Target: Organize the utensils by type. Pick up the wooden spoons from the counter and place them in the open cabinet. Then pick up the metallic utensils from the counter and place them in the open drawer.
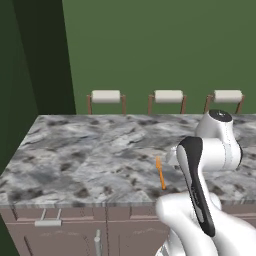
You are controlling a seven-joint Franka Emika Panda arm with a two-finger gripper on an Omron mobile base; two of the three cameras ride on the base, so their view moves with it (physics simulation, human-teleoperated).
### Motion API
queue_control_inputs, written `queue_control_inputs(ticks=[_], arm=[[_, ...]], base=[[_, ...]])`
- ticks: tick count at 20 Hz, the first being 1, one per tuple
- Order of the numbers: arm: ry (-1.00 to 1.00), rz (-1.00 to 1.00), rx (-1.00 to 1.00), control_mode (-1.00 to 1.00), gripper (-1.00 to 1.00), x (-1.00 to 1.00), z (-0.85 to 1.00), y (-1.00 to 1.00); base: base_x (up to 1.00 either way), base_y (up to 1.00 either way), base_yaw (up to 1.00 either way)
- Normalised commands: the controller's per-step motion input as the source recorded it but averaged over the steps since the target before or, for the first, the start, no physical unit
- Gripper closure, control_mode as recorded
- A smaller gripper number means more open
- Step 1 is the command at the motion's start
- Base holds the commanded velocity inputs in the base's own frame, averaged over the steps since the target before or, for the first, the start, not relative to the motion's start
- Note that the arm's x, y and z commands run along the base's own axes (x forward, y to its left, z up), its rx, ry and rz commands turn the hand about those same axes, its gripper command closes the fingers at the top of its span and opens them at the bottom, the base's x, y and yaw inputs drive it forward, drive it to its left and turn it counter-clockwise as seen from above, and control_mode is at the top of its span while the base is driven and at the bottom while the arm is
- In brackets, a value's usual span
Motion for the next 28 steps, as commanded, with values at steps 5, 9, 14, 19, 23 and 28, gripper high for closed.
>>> queue_control_inputs(ticks=[5, 9, 14, 19, 23, 28], arm=[[0.00, 0.00, 0.00, 1.00, -1.00, 0.00, 0.00, 0.00], [0.00, 0.00, 0.00, 1.00, -1.00, 0.00, 0.00, 0.00], [0.03, 0.00, 0.00, -1.00, -1.00, 0.37, -0.04, -0.03], [0.03, 0.00, 0.00, -1.00, -1.00, 0.56, -0.26, -0.01], [0.05, 0.00, 0.00, -1.00, -1.00, 0.64, -0.48, 0.00], [0.05, 0.00, 0.00, -1.00, -1.00, 0.36, -0.65, 0.00]], base=[[0.00, 0.00, 0.00], [0.01, 0.00, 0.00], [0.00, 0.00, 0.00], [0.00, 0.00, 0.00], [0.00, 0.00, 0.00], [0.00, 0.00, 0.00]])
